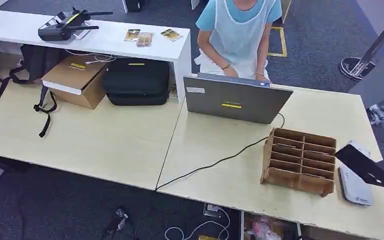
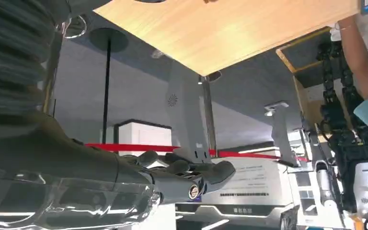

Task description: Pass the card to the sensor for recognition and then transmit it.

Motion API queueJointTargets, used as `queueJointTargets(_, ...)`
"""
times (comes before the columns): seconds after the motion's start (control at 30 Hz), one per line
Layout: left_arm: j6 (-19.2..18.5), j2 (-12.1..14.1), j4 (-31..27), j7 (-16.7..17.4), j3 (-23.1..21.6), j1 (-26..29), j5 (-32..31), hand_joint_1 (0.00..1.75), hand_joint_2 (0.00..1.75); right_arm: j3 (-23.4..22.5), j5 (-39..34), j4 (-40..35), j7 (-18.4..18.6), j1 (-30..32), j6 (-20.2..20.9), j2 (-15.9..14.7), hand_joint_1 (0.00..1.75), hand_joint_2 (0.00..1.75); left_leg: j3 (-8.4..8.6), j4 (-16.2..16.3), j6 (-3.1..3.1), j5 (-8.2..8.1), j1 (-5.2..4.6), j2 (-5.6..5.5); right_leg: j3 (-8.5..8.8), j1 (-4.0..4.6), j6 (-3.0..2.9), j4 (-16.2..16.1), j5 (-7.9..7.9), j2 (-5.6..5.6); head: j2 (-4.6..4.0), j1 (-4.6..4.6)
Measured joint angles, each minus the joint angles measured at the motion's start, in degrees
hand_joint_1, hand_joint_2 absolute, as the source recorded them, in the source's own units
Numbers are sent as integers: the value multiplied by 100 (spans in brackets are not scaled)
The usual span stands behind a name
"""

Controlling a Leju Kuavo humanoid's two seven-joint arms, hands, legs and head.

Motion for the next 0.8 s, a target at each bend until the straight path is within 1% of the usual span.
queueJointTargets(0.07,13,2,0,0,35,7,16,0,0,95,84,26,15,-30,42,70,0,175,0,0,0,0,0,0,0,0,0,1,0,0,0,-2)
queueJointTargets(0.17,22,2,0,0,83,19,35,0,0,252,230,77,74,-88,64,241,0,175,0,0,0,0,0,-1,0,0,0,1,0,-1,0,-2)
queueJointTargets(0.27,26,9,0,0,153,49,66,0,0,464,333,214,118,-275,101,448,0,175,4,-3,-1,1,1,8,-1,1,-1,2,0,10,0,-4)
queueJointTargets(0.43,24,18,0,0,179,72,81,0,0,667,370,417,120,-504,168,643,0,175,1,-3,-4,3,0,4,-1,1,0,2,0,2,0,-2)
queueJointTargets(0.57,2,18,0,0,177,72,22,0,0,753,385,573,138,-585,184,704,0,175,1,-2,-4,3,0,3,0,0,0,1,0,1,0,-2)
queueJointTargets(0.8,-105,35,0,0,177,58,-89,0,0,777,285,804,262,-542,288,708,0,175,3,-2,-4,3,0,5,-2,0,0,-1,0,4,0,-2)
